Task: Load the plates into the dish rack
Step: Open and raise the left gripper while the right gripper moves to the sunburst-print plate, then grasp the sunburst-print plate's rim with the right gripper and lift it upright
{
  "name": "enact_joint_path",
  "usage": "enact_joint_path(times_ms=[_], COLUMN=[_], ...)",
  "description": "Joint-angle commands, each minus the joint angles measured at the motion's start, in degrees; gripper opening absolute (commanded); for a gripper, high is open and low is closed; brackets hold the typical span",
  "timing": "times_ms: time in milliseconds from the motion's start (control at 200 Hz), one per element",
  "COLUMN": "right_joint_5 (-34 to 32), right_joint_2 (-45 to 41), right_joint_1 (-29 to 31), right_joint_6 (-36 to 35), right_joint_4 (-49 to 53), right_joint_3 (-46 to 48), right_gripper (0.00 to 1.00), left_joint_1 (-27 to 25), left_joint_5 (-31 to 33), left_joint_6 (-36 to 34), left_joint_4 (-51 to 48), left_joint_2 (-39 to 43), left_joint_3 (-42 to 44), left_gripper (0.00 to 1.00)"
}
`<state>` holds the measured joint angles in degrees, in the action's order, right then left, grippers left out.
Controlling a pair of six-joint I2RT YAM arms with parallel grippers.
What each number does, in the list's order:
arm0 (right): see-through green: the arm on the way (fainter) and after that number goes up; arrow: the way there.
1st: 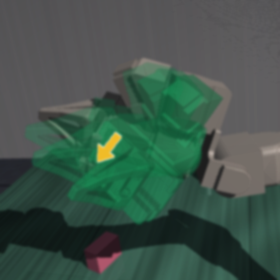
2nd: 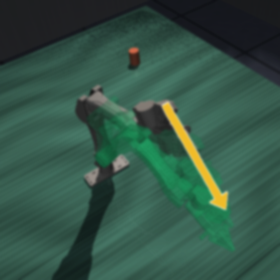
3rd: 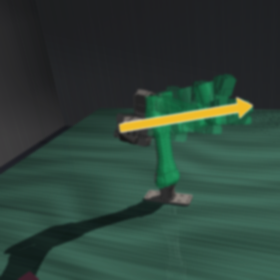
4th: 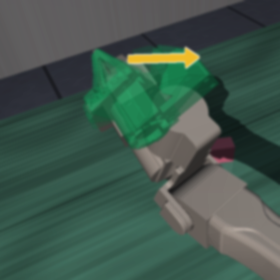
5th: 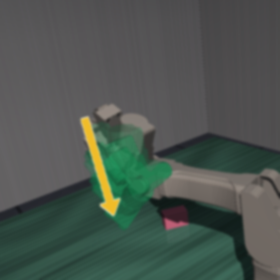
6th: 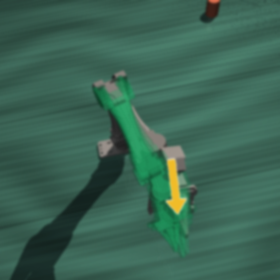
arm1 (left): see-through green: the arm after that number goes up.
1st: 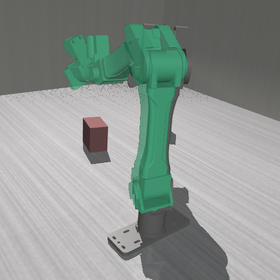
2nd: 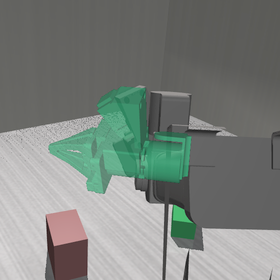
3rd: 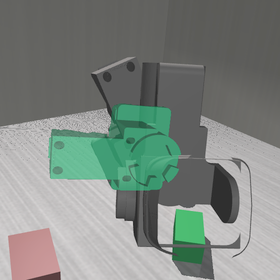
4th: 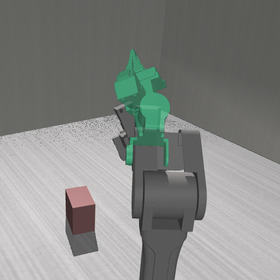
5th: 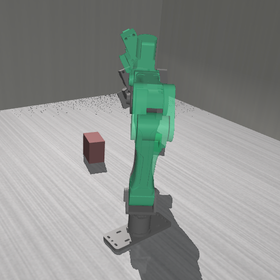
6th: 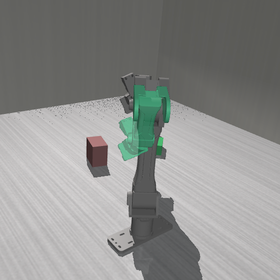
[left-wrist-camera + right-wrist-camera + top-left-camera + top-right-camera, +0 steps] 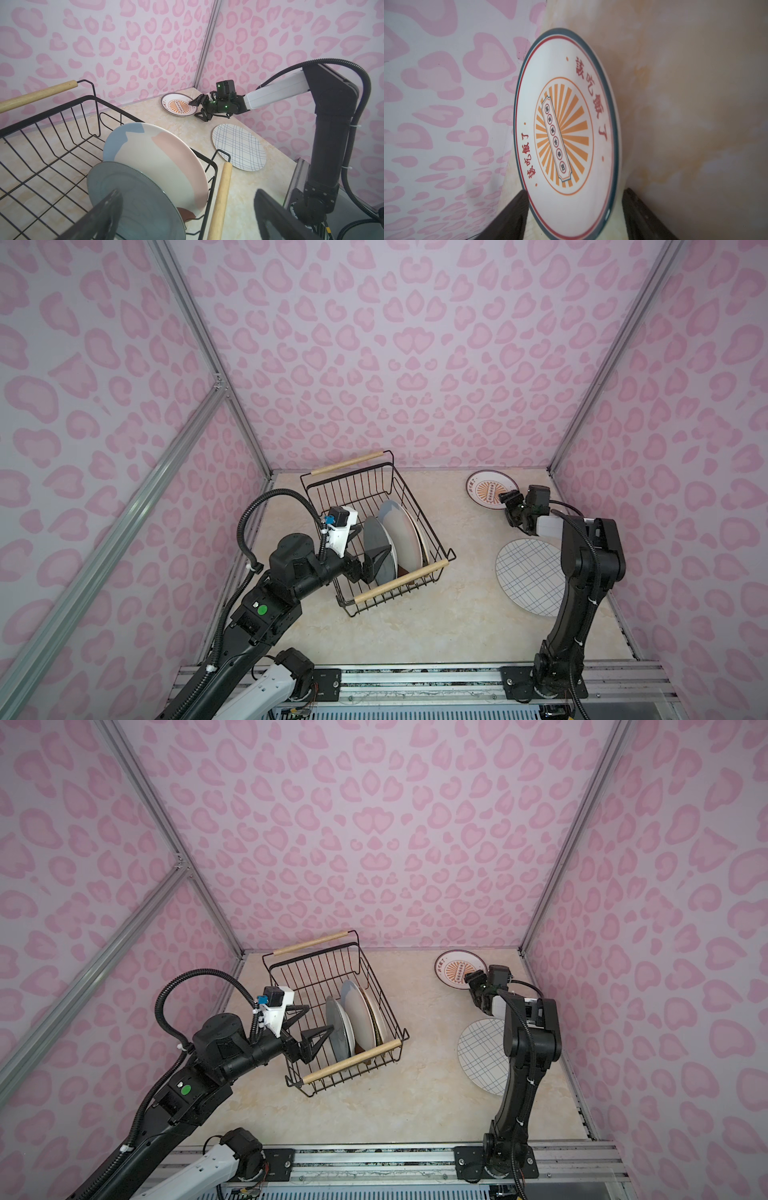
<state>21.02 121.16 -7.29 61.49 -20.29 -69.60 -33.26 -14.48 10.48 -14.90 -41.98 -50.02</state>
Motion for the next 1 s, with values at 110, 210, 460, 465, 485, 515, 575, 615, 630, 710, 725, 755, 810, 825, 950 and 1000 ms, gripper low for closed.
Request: enact_joint_path(times_ms=[110, 210, 460, 465, 485, 515, 575, 615, 630, 710, 725, 755, 810, 825, 950, 1000], right_joint_5=[-0.65, -0.54, -0.88, -0.88, -1.04, -0.98, -0.74, -0.65, -0.63, -0.24, -0.13, -0.01, 0.32, 0.38, 0.94, 1.19], right_joint_2=[4.74, 6.54, 9.51, 9.52, 9.52, 9.61, 9.7, 9.7, 9.57, 9.53, 9.45, 9.23, 8.82, 8.75, 8.21, 7.98], right_joint_1=[-0.18, -0.18, -0.01, -0.01, -0.01, -0.03, 0.08, 0.08, 0.09, 0.1, 0.13, 0.17, 0.26, 0.26, 0.26, 0.26], right_joint_6=[2.81, 3.03, 4.65, 4.58, 4.53, 4.52, 4.54, 4.6, 4.61, 4.75, 4.81, 4.8, 4.89, 4.87, 4.63, 4.59], right_joint_4=[0.98, 1.67, 0.28, 0.36, 0.59, 0.61, 0.56, 0.36, 0.22, -0.96, -1.24, -1.68, -2.9, -3.17, -4.26, -4.55], right_joint_3=[-3.19, -4.81, -6.23, -6.33, -6.45, -6.72, -6.95, -6.99, -6.95, -6.31, -6.13, -5.7, -4.72, -4.48, -3.11, -2.74], right_gripper=[0.68, 0.59, 0.4, 0.4, 0.38, 0.35, 0.29, 0.25, 0.24, 0.15, 0.12, 0.1, 0.09, 0.09, 0.07, 0.04], left_joint_1=[-0.06, -0.13, -0.32, -0.32, -0.32, -0.32, -0.32, -0.4, -0.33, -0.41, -0.41, -0.41, -0.41, -0.41, -0.41, -0.41], left_joint_5=[0.64, 0.73, 1.15, 1.18, 1.33, 1.45, 1.58, 1.65, 1.65, 1.99, 2.04, 2.09, 2.09, 2.09, 1.91, 1.83], left_joint_6=[-0.2, 0.04, 0.2, 0.18, 0.13, 0.07, -0.02, -0.05, -0.07, -0.11, -0.1, -0.11, -0.11, -0.11, 0.07, 0.07], left_joint_4=[2.67, 3.02, 3.21, 3.25, 3.29, 3.29, 3.27, 3.32, 3.33, 3.32, 3.37, 3.32, 3.38, 3.38, 3.46, 3.44], left_joint_2=[0.54, 0.75, 1.18, 1.19, 1.19, 1.28, 1.45, 1.58, 1.55, 1.56, 1.56, 1.55, 1.6, 1.55, 1.46, 1.47], left_joint_3=[0.45, 0.67, 0.97, 0.98, 0.98, 1.0, 1.06, 1.15, 1.15, 1.17, 1.24, 1.16, 1.24, 1.28, 1.26, 1.24], left_gripper=[1.0, 1.0, 1.0, 1.0, 1.0, 1.0, 1.0, 1.0, 1.0, 1.0, 1.0, 1.0, 1.0, 1.0, 1.0, 1.0])
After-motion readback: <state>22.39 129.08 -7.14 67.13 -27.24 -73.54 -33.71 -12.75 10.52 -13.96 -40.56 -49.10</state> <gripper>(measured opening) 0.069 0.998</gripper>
